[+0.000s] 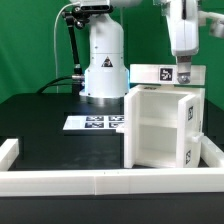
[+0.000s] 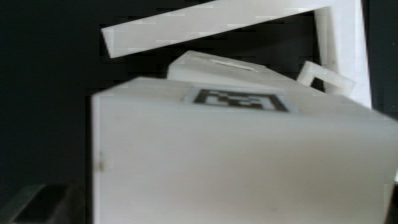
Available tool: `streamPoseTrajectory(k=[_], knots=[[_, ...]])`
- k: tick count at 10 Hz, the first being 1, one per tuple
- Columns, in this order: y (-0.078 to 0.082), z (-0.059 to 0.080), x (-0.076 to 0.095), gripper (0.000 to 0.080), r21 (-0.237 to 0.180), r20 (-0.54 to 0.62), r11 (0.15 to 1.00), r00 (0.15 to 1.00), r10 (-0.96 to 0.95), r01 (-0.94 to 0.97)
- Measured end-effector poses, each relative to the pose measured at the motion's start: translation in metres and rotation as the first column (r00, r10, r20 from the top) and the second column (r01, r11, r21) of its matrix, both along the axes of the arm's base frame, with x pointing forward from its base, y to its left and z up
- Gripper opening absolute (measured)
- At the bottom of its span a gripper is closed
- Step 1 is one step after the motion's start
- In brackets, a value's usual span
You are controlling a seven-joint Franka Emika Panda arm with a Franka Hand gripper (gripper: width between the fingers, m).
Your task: Assemble cabinet
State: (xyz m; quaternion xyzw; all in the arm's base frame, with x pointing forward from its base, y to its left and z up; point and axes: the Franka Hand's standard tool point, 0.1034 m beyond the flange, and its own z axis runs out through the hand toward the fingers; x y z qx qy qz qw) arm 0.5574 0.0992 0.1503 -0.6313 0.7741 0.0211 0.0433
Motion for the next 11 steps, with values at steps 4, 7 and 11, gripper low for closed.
streamPoseTrajectory(k=[4, 7, 11], knots=[[0.005, 0.023, 0.001, 0.0797, 0.053, 0.039, 0.998, 0.999, 0.029, -0.031], [0.006, 0.019, 0.000, 0.0797, 0.048, 0.037, 0.996, 0.997, 0.073, -0.075], [0.013, 0.024, 0.007, 0.0797, 0.042, 0.037, 0.793, 0.794, 0.606, -0.607]])
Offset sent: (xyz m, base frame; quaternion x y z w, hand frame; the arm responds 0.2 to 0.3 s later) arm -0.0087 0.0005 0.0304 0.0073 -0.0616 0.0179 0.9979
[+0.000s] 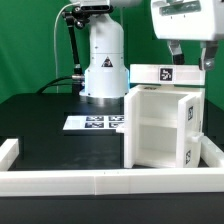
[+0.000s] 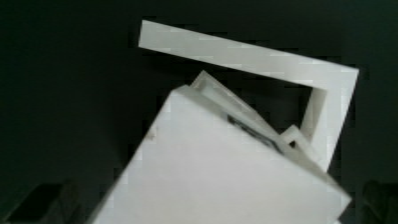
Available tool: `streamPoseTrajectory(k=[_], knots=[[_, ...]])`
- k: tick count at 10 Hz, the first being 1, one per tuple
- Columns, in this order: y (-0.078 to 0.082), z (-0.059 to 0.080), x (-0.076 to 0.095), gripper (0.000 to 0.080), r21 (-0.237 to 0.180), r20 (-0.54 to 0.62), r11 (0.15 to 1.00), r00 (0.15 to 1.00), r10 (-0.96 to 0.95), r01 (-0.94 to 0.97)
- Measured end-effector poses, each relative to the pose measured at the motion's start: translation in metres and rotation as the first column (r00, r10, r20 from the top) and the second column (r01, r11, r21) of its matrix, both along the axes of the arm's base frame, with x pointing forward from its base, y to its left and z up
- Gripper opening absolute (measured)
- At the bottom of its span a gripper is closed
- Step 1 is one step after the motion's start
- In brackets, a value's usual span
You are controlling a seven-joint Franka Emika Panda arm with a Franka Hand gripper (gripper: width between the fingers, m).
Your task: Assemble cabinet
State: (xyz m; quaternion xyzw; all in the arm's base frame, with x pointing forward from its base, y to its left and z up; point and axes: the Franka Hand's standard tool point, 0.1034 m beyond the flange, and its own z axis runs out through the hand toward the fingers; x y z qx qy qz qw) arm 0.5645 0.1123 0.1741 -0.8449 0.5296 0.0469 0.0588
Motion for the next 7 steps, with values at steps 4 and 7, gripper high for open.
streamPoseTrajectory(k=[4, 7], knots=[[-0.0050, 0.0003, 0.0012, 0.0797, -0.002, 0.048, 0.953, 0.952, 0.301, -0.301], [-0.0046, 0.0005, 0.0014, 0.0797, -0.013, 0.082, 0.860, 0.857, 0.509, -0.510]])
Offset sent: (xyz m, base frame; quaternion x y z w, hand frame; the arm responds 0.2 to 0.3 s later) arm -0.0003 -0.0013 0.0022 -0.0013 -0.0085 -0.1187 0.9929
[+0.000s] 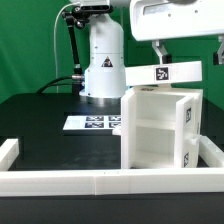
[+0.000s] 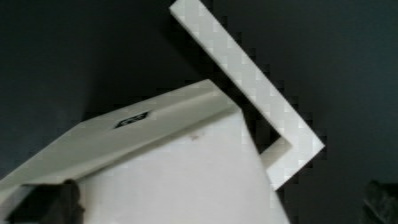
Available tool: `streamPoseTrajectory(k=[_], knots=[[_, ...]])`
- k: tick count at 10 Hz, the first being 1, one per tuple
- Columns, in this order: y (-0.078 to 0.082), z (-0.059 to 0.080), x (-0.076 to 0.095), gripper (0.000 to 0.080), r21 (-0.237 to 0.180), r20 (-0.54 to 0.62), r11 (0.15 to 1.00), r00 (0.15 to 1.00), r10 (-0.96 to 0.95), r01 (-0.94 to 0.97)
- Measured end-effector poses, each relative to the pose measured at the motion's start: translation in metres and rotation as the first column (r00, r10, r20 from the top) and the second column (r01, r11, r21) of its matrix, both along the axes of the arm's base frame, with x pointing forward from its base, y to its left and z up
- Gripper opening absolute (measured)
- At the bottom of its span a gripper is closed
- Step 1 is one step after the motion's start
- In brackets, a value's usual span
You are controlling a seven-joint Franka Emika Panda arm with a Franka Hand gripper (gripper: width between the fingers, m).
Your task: Assemble cabinet
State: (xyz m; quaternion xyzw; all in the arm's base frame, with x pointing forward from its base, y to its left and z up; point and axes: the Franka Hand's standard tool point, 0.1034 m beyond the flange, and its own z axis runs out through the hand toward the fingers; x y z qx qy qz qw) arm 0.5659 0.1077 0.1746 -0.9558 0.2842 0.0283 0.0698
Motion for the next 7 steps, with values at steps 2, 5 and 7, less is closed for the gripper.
streamPoseTrajectory(k=[2, 5, 7], knots=[[0.0003, 0.0001, 0.0000, 0.0797, 0.001, 0.018, 0.993, 0.993, 0.116, -0.117], [0.0010, 0.0020, 0.0020, 0.0797, -0.035, 0.080, 0.839, 0.835, 0.544, -0.543], [0.0009, 0.0079, 0.0054, 0.0797, -0.073, 0.083, 0.702, 0.697, 0.713, -0.709]])
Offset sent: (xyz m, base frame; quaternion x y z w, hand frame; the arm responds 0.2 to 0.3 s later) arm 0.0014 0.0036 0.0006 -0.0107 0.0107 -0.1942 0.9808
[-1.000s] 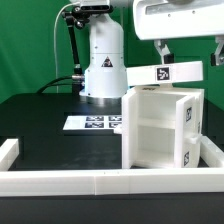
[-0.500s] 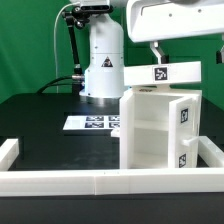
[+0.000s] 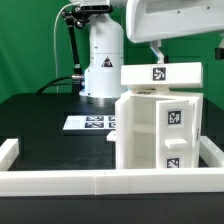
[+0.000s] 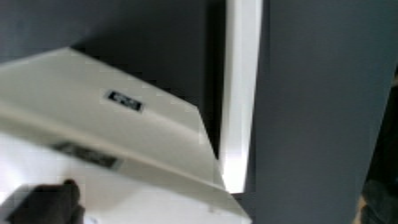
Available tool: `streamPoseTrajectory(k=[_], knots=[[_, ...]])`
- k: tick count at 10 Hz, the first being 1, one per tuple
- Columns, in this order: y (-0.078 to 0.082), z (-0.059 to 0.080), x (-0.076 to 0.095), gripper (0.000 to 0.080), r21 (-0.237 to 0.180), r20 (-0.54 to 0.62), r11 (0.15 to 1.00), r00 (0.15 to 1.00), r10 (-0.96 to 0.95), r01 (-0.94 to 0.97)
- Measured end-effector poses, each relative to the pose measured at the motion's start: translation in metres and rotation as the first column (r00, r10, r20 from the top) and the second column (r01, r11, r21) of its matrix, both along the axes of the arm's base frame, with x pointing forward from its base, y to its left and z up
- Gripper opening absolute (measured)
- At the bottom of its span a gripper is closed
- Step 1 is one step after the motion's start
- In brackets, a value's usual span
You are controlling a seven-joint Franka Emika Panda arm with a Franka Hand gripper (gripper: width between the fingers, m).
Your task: Assemble cabinet
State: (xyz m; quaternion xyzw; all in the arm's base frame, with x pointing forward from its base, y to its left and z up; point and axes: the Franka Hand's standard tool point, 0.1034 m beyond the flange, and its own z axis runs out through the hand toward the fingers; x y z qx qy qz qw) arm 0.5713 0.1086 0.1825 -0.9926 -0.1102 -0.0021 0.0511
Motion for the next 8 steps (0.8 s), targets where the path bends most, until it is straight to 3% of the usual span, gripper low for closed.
streamPoseTrajectory(k=[1, 6, 7, 8], knots=[[-0.002, 0.003, 0.002, 0.0797, 0.000, 0.010, 0.996, 0.996, 0.088, -0.088], [-0.012, 0.008, 0.006, 0.0797, 0.001, 0.019, 0.991, 0.991, 0.130, -0.130], [-0.014, 0.006, 0.006, 0.0797, 0.000, 0.022, 0.982, 0.982, 0.187, -0.187], [-0.024, 0.000, 0.010, 0.0797, -0.017, 0.057, 0.901, 0.899, 0.435, -0.435]])
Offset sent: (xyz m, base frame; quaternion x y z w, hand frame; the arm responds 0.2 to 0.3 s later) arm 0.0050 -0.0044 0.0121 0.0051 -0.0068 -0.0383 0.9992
